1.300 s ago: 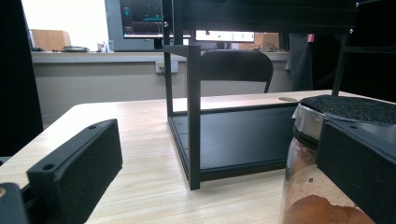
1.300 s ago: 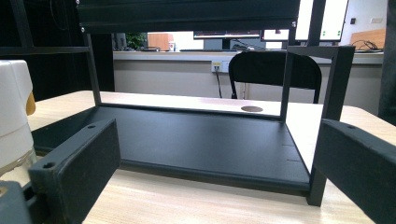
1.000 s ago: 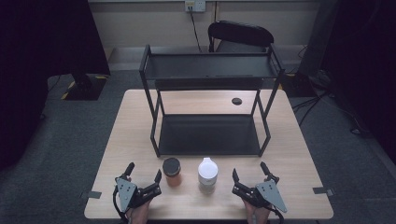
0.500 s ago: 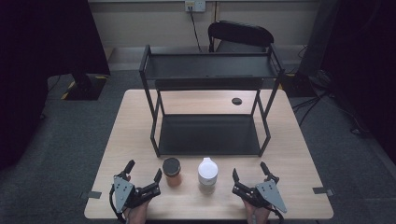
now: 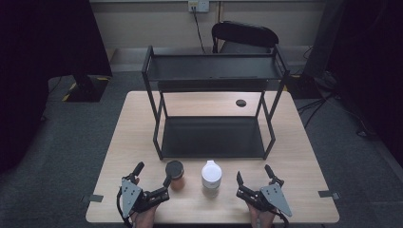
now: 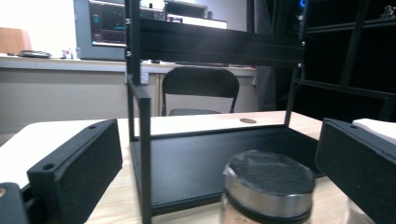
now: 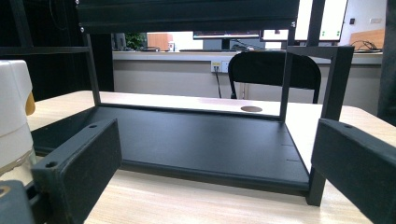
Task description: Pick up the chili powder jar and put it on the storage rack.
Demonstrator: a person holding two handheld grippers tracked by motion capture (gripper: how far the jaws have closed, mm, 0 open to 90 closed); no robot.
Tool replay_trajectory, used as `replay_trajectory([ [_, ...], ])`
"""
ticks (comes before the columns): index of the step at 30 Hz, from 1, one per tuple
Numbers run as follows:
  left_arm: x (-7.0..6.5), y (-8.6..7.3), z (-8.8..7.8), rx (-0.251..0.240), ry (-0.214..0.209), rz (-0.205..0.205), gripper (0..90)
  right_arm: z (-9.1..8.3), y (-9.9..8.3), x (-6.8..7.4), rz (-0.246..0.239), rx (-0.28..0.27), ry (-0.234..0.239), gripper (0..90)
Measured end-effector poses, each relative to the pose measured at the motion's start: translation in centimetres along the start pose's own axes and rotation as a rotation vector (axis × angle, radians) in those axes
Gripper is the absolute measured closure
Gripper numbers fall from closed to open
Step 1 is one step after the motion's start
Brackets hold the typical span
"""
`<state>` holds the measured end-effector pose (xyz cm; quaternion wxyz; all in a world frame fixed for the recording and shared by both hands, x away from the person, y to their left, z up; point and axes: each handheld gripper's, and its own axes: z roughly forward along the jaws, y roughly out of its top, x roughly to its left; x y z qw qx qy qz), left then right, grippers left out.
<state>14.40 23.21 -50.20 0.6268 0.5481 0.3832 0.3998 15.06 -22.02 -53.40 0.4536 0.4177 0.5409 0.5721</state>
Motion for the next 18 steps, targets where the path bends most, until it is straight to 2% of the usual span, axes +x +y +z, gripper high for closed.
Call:
replay_trajectory([
  [9,-0.7,0.2,0.7,0.004,-0.051,0.01,0.0,0.0,0.0,-0.1,0.0,0.0,0.007,1.1],
  [15,-0.9,-0.3,1.1,-0.002,-0.084,0.013,0.0,0.0,0.0,-0.1,0.0,0.0,0.007,1.1],
  [18,-1.0,-0.4,1.3,0.016,-0.101,0.023,0.0,0.0,0.0,-0.1,0.0,0.0,0.007,1.2],
])
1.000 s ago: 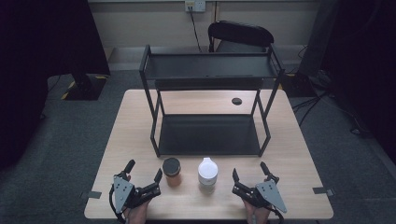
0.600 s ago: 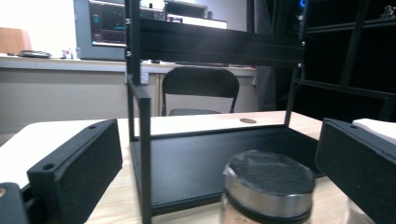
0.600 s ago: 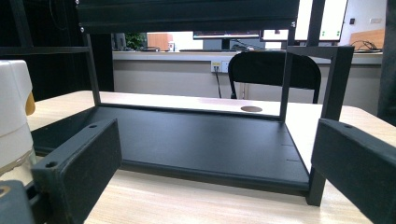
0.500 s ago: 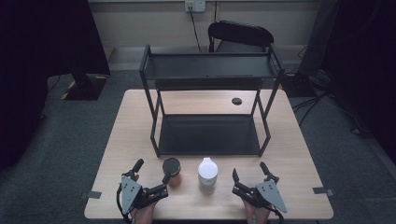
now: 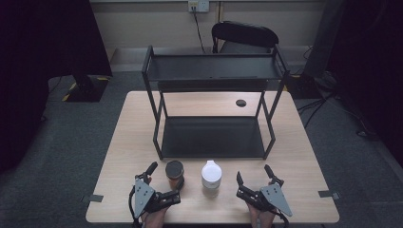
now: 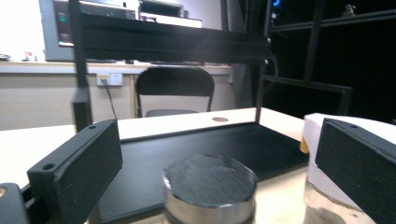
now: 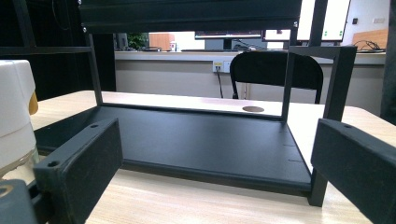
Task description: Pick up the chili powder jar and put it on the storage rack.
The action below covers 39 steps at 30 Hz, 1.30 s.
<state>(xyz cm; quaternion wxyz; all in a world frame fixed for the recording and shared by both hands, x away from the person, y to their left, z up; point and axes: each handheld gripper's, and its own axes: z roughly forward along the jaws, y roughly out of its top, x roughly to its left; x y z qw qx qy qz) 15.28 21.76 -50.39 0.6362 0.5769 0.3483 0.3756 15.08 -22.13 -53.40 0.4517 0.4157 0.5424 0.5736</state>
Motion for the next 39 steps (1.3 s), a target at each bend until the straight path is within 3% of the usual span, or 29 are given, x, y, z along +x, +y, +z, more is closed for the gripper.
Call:
replay_trajectory([
  [10,0.1,-0.1,0.8,0.078,0.001,0.011,4.7,0.0,0.0,0.0,0.0,0.0,0.0,1.3],
  [18,0.6,-0.2,1.4,0.128,0.0,-0.019,14.9,0.0,0.0,0.0,0.0,0.0,0.002,1.3],
  [33,1.2,-0.5,2.3,0.172,-0.014,-0.056,31.4,0.0,0.0,0.0,0.0,0.0,0.002,1.7],
  [39,1.2,-0.6,2.3,0.167,-0.015,-0.051,32.1,0.0,0.0,-0.1,0.0,0.0,0.003,1.8],
])
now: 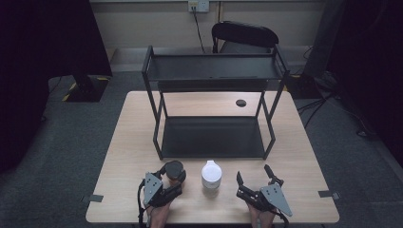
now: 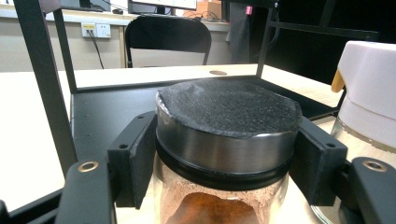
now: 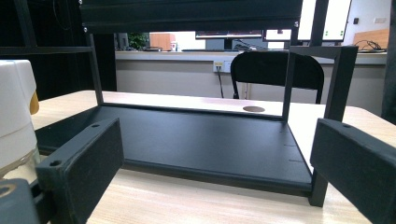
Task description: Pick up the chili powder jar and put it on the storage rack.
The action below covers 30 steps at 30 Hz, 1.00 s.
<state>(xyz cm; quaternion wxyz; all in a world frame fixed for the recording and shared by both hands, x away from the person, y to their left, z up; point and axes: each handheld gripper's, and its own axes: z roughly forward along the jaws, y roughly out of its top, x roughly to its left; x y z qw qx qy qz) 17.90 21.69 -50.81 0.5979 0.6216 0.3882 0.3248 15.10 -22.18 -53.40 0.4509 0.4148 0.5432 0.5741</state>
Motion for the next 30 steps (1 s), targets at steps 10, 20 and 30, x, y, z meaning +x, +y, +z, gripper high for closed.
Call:
replay_trajectory([
  [10,-0.02,-0.09,-0.03,-0.006,0.003,-0.013,32.7,0.0,0.0,0.0,0.0,0.0,0.0,1.8],
  [20,-0.34,0.06,-0.14,-0.003,0.012,0.003,32.8,0.0,-0.01,0.0,0.0,0.0,0.0,1.8],
  [30,-0.42,0.43,-0.54,-0.016,0.011,0.007,32.9,0.0,0.0,0.0,0.0,0.0,0.0,1.8],
])
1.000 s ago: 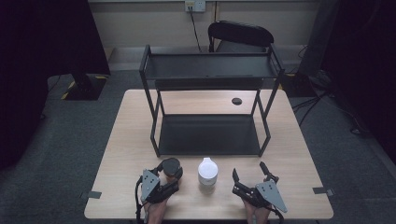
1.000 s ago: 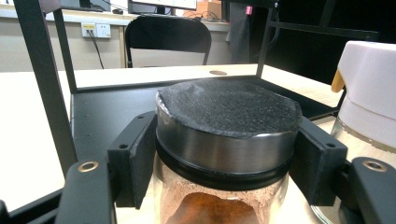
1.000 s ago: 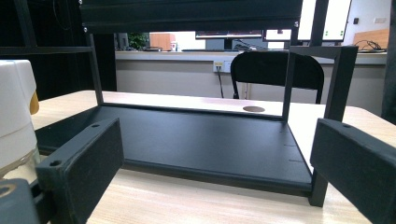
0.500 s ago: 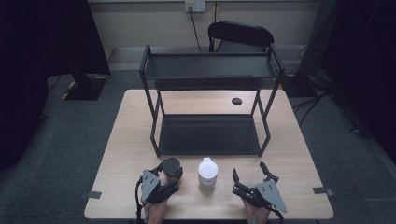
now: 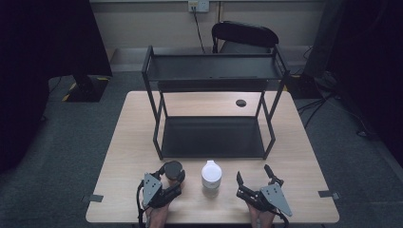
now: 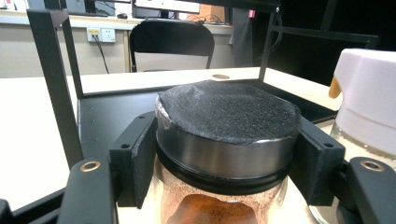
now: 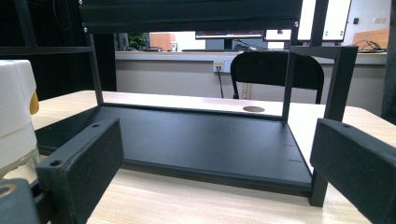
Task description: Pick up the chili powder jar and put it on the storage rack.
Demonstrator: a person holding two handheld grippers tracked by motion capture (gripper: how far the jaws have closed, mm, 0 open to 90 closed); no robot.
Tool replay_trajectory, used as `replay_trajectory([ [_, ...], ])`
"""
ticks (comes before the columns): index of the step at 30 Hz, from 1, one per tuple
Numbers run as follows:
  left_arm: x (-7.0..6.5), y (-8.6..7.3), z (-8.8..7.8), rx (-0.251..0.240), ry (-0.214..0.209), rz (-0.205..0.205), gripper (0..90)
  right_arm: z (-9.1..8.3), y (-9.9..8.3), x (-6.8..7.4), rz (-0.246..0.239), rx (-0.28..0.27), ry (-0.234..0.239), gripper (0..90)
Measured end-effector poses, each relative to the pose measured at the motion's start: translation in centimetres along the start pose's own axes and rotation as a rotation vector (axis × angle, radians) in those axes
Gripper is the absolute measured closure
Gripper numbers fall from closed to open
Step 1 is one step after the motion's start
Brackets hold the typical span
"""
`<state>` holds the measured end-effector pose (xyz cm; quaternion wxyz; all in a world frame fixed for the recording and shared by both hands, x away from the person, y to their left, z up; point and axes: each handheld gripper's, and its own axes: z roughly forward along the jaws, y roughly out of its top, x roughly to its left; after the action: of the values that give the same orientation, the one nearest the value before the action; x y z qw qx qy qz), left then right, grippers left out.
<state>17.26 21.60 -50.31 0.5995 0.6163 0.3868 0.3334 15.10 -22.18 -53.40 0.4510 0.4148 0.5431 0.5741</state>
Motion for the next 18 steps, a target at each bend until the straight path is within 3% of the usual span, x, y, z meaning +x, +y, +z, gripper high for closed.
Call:
replay_trajectory([
  [18,0.4,1.7,-0.6,-0.044,-0.022,0.007,32.9,0.0,0.0,0.0,0.0,0.0,0.0,1.8],
])
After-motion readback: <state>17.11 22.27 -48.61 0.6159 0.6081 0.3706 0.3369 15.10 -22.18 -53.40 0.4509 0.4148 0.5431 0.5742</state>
